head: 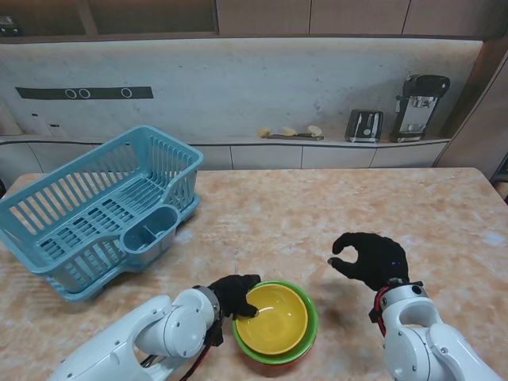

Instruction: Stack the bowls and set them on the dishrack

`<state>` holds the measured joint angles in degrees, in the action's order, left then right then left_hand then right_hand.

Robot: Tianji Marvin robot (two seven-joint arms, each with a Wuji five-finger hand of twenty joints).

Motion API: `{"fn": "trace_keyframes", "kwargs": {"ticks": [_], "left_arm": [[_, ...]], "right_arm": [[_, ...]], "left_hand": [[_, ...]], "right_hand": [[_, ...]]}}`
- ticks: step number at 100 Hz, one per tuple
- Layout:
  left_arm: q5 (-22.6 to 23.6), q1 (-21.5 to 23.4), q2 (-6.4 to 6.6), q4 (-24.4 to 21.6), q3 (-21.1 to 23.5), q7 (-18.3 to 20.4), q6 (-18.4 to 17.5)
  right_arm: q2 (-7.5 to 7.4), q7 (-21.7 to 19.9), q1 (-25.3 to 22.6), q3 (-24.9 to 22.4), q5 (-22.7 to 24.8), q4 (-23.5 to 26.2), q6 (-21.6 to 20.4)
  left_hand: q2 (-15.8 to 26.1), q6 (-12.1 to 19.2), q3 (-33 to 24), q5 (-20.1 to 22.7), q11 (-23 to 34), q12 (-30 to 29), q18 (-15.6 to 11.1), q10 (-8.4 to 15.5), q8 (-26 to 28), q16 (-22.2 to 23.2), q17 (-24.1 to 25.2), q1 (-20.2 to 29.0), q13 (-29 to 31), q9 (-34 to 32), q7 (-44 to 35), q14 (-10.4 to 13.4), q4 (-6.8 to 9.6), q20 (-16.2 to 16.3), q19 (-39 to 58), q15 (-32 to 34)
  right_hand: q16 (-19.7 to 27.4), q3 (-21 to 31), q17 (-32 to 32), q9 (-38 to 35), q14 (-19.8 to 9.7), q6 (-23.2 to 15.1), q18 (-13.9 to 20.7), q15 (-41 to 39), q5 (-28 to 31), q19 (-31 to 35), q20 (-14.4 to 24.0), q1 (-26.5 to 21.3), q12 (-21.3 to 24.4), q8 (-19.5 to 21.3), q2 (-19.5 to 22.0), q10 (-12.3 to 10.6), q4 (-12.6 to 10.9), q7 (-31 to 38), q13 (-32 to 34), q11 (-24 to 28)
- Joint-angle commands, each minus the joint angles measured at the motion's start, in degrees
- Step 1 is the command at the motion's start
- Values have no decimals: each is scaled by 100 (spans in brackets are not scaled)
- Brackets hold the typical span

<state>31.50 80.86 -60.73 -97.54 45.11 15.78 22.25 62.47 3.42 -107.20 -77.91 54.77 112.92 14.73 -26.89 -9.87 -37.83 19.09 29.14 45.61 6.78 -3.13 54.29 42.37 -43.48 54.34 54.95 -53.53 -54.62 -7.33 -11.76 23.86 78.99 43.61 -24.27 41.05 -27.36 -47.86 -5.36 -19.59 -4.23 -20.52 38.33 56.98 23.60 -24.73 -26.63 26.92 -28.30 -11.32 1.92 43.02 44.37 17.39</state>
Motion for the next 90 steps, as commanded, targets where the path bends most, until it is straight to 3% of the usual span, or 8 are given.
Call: {"fn": "trace_keyframes", "kwargs": {"ticks": [1, 16, 30, 50, 90], "left_arm": [[61, 113, -22, 49, 33, -13, -55], [79, 241, -84, -15, 123, -266, -10], [130, 470, -177, -137, 293, -685, 11], [421, 775, -308, -266, 503, -1427, -243], [930, 1100, -552, -387, 716, -2967, -876]], "right_arm": [[36, -81, -57, 11, -4, 13, -10], [34, -94, -56, 15, -10, 15, -15], [35, -80, -65, 10, -8, 16, -25], [35, -79, -72, 8, -3, 21, -26], [32, -99, -83, 12, 1, 37, -27]], "left_hand": [[132, 739, -979, 240, 572, 237, -440, 399, 483, 363, -20, 1173, 119, 123, -837, 95, 187, -32, 295, 280], [960, 920, -465, 267, 1503, 860, -312, 530, 968, 1320, 312, 1795, -142, 525, -1111, 246, 316, 375, 656, 801], [1392, 1163, -475, 561, 1922, 951, -307, 543, 1276, 1915, 163, 1961, -26, 422, -1457, 383, 571, 521, 961, 1253], [1308, 1466, -741, 957, 2092, 974, -332, 607, 1417, 2251, -262, 1959, 268, 39, -1665, 443, 590, 445, 1215, 1632], [1056, 1980, -1314, 1507, 2169, 1327, -349, 840, 1712, 2409, -609, 1829, 596, -546, -1956, 515, 512, 311, 1658, 2037]], "right_hand": [[11, 31, 101, -98, 23, -186, -61, 48, 71, -7, 112, 124, -117, -67, 141, -60, 86, 91, -13, 40], [11, 29, 97, -97, 22, -205, -60, 47, 74, -3, 114, 123, -118, -64, 138, -57, 85, 100, -14, 41], [10, 27, 101, -99, 20, -201, -64, 45, 73, -5, 114, 126, -119, -66, 142, -57, 84, 103, -12, 42], [9, 25, 99, -100, 23, -219, -68, 45, 70, -2, 116, 129, -121, -60, 141, -53, 86, 116, -17, 44], [9, 29, 107, -98, 23, -262, -62, 47, 52, -4, 116, 121, -121, -52, 134, -50, 88, 139, -19, 41]]}}
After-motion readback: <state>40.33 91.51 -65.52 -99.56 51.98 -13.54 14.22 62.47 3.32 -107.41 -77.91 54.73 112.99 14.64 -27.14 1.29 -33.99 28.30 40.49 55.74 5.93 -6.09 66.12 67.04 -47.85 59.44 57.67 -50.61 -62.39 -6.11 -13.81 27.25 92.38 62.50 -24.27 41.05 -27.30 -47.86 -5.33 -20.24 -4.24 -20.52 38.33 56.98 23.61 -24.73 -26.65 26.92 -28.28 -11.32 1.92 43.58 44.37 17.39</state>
